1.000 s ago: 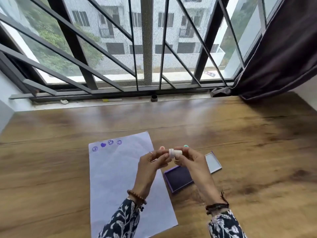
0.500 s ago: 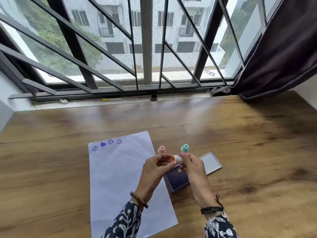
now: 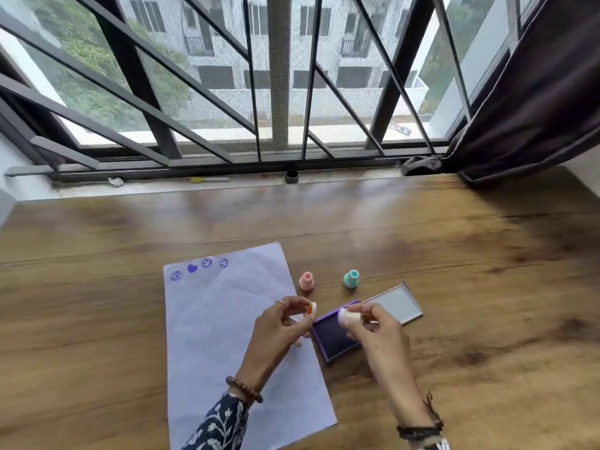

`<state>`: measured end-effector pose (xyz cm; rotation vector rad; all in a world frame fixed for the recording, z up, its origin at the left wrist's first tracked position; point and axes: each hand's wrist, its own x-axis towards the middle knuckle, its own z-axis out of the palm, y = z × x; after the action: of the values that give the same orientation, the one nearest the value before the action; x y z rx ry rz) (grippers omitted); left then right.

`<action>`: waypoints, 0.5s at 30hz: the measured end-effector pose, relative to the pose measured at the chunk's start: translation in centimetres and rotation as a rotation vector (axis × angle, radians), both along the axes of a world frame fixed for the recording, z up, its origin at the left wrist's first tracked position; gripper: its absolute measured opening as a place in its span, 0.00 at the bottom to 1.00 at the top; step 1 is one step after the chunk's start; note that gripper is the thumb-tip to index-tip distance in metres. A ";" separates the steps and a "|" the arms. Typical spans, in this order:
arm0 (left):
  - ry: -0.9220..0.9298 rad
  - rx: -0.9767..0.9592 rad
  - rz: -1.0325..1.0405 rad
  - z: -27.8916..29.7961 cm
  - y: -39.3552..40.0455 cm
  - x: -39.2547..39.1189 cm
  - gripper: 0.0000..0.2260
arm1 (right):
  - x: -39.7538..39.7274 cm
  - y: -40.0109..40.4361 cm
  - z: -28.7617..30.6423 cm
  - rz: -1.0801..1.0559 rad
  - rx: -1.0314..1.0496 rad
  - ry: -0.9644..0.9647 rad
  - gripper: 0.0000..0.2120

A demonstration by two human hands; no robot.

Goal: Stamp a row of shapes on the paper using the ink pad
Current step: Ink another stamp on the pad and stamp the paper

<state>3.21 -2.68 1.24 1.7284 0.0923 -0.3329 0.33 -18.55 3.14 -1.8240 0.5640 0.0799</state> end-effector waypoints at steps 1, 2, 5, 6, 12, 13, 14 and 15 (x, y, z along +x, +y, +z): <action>0.017 -0.007 0.000 -0.1 0.0 0.0 0.04 | -0.3 0.2 0.0 0.070 -0.194 -0.048 0.01; 0.037 -0.017 0.002 -0.2 -0.1 0.0 0.03 | -0.5 0.4 -0.1 0.131 -0.331 -0.105 0.02; 0.075 -0.019 -0.005 -0.6 -0.2 0.3 0.03 | -1.3 1.8 -0.7 0.284 -0.578 -0.187 0.03; 0.082 -0.018 -0.012 -0.7 -0.2 0.3 0.03 | -1.4 2.1 -1.2 0.337 -0.677 -0.195 0.02; 0.093 -0.015 -0.025 -1.3 -0.1 0.4 0.04 | -0.7 2.6 -1.8 0.466 -0.881 -0.150 0.06; 0.093 -0.014 -0.030 -1.4 -0.1 0.5 0.04 | -0.2 2.7 -1.3 0.486 -0.884 -0.119 0.04; 0.092 -0.012 -0.038 -1.4 0.0 0.6 0.04 | 0.4 2.6 -0.8 0.497 -0.858 -0.092 0.02; 0.090 -0.011 -0.046 -1.4 0.0 0.6 0.04 | 1.0 2.4 -0.3 0.501 -0.820 -0.066 0.05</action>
<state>3.83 -2.64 -0.19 1.7063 0.1152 -0.4444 1.28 -16.11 2.87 -2.7271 0.0593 0.1384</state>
